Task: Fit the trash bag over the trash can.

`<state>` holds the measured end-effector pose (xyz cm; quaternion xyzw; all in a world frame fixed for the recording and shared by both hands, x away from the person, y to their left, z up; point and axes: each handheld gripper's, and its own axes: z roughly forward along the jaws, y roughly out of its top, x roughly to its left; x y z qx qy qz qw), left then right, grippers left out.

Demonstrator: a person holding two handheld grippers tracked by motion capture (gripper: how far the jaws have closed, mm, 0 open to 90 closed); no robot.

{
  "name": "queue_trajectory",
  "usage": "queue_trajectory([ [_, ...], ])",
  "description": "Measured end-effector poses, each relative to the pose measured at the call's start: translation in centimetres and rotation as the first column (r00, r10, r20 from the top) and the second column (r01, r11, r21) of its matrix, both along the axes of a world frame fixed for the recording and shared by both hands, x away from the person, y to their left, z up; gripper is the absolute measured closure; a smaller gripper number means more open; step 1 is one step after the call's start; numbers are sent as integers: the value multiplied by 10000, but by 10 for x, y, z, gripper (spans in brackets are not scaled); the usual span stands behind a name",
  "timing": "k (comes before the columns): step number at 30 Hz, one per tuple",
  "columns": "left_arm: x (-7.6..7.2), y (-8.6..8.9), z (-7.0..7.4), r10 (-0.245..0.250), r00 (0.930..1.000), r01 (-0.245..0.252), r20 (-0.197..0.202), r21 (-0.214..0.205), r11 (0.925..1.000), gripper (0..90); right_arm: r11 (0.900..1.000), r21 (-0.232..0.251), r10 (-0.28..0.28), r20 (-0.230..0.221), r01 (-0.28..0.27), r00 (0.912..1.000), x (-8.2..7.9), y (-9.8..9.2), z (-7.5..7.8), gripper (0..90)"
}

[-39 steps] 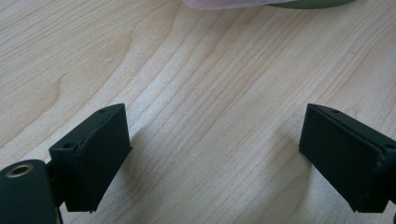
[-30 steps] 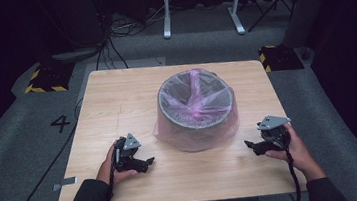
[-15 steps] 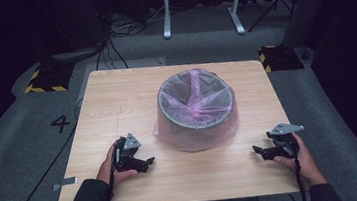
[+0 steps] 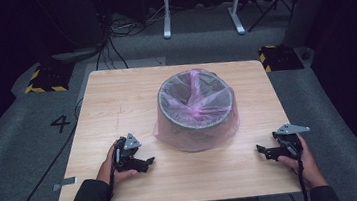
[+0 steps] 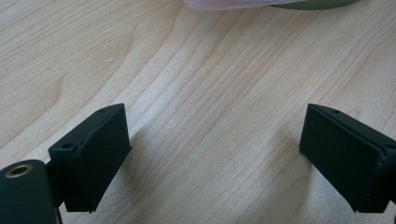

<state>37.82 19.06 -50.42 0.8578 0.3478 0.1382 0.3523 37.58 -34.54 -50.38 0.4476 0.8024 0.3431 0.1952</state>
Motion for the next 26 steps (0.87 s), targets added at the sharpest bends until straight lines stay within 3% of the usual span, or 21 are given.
queue_trajectory([
  [26, 1, -1, 0, -21, 10000, 21, 13, -3, 10000, 79, 9999, -32, -106, -51, 106, 9999, 2, 1, 0, 64],
])
